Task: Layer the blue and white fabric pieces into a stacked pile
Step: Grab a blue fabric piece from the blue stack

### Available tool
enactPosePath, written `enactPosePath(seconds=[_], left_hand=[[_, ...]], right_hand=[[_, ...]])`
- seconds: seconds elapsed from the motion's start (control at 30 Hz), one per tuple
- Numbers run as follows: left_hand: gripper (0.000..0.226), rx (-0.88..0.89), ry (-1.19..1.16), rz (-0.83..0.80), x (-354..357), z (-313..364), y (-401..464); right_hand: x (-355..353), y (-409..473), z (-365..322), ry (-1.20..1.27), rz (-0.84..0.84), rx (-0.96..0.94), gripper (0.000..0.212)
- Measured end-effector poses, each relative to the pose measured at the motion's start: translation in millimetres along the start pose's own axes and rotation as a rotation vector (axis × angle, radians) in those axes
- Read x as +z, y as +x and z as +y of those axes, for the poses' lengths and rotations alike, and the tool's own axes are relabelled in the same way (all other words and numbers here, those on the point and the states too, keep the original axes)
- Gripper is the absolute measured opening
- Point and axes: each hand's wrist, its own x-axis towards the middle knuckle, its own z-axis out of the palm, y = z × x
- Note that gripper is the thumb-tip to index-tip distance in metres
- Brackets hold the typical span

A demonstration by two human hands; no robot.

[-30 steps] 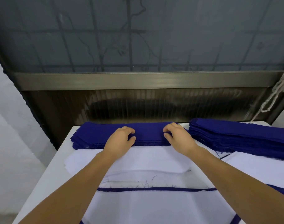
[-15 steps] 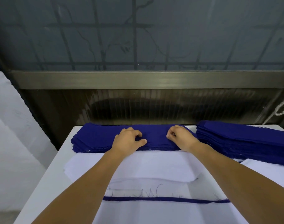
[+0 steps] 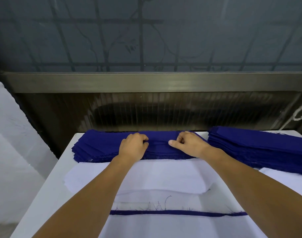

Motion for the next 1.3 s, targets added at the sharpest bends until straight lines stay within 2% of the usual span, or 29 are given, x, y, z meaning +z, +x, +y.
enactPosePath(seconds=[0.17, 0.3, 0.4, 0.67, 0.83, 1.0, 1.1, 1.2, 1.3], left_hand=[[0.020, -0.031, 0.075, 0.064, -13.8, -27.1, -9.4], [0.017, -0.151, 0.133, 0.110, -38.0, -71.7, -24.1], [0.020, -0.199, 0.188, 0.117, -53.8, -94.5, -35.0], [0.019, 0.029, 0.222, 0.145, -67.5, -99.1, -83.1], [0.017, 0.129, 0.154, 0.050, -73.4, -89.6, -135.4], [0.009, 0.130, -0.032, -0.321, -99.4, -81.8, -173.4], [0.012, 0.128, -0.169, -0.472, -117.4, -75.3, -180.1], [0.014, 0.143, -0.157, -0.454, -128.4, -66.4, -178.9], [0.015, 0.100, -0.111, -0.263, -130.2, -58.3, -177.1]], right_hand=[[0.8, -3.0, 5.2, -0.007, 0.025, -0.032, 0.004], [4.2, -6.6, 3.4, -0.028, 0.083, -0.032, 0.014], [2.9, -12.7, -0.3, -0.044, 0.111, -0.036, 0.013], [-3.8, -89.8, -5.0, -0.167, 0.225, -0.156, 0.014], [-8.9, -168.9, 1.9, -0.028, 0.061, -0.168, 0.012], [-25.5, -221.1, 8.4, 0.163, -0.193, -0.052, 0.009], [-41.1, -232.3, 6.3, 0.210, -0.237, -0.044, 0.011], [-50.9, -229.8, 1.6, 0.243, -0.210, -0.022, 0.013], [-53.1, -224.3, -4.2, 0.163, -0.046, -0.007, 0.013]])
